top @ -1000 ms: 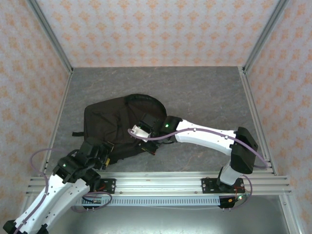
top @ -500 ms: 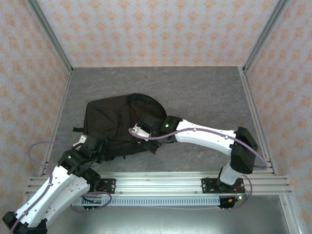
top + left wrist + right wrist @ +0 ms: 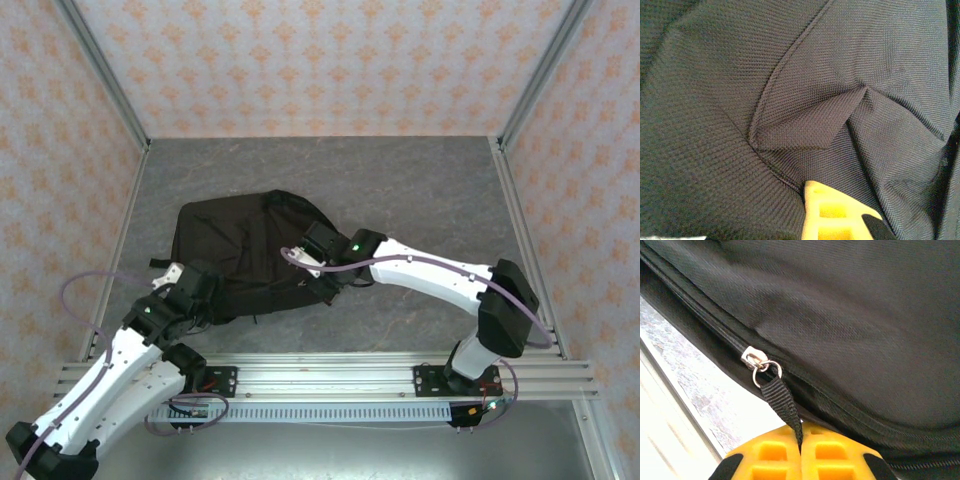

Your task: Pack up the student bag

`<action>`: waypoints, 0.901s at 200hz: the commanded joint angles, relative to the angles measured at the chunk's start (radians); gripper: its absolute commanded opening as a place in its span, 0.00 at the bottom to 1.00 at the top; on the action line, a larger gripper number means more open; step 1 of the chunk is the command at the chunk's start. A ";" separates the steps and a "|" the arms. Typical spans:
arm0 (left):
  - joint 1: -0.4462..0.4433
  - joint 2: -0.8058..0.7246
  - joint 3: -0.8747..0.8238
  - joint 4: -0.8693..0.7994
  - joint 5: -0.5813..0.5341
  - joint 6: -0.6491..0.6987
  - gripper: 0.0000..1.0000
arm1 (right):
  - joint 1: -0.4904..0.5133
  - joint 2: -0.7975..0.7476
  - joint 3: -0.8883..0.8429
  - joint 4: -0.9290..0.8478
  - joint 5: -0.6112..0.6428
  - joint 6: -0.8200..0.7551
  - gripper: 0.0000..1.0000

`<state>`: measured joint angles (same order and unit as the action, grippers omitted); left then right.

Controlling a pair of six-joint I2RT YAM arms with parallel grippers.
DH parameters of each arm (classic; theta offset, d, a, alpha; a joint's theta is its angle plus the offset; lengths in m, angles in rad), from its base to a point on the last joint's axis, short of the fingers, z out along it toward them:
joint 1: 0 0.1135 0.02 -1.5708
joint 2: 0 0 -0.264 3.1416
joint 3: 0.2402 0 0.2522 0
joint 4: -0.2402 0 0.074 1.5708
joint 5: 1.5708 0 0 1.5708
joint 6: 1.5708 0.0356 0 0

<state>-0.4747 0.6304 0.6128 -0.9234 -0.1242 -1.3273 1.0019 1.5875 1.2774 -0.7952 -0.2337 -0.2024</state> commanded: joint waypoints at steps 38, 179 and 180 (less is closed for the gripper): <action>0.012 0.030 0.031 0.053 -0.093 0.151 0.00 | -0.046 -0.096 -0.033 -0.097 0.117 0.057 0.00; 0.034 0.410 0.284 0.179 -0.110 0.391 0.06 | 0.152 -0.140 -0.081 0.031 -0.031 0.273 0.00; 0.036 0.414 0.285 0.178 -0.111 0.389 0.06 | 0.152 -0.139 -0.081 0.033 -0.031 0.275 0.00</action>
<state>-0.4614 0.9943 0.8433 -0.8383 -0.1375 -0.9791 1.1431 1.4609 1.2011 -0.8322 -0.2134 -0.0116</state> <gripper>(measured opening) 0.064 0.041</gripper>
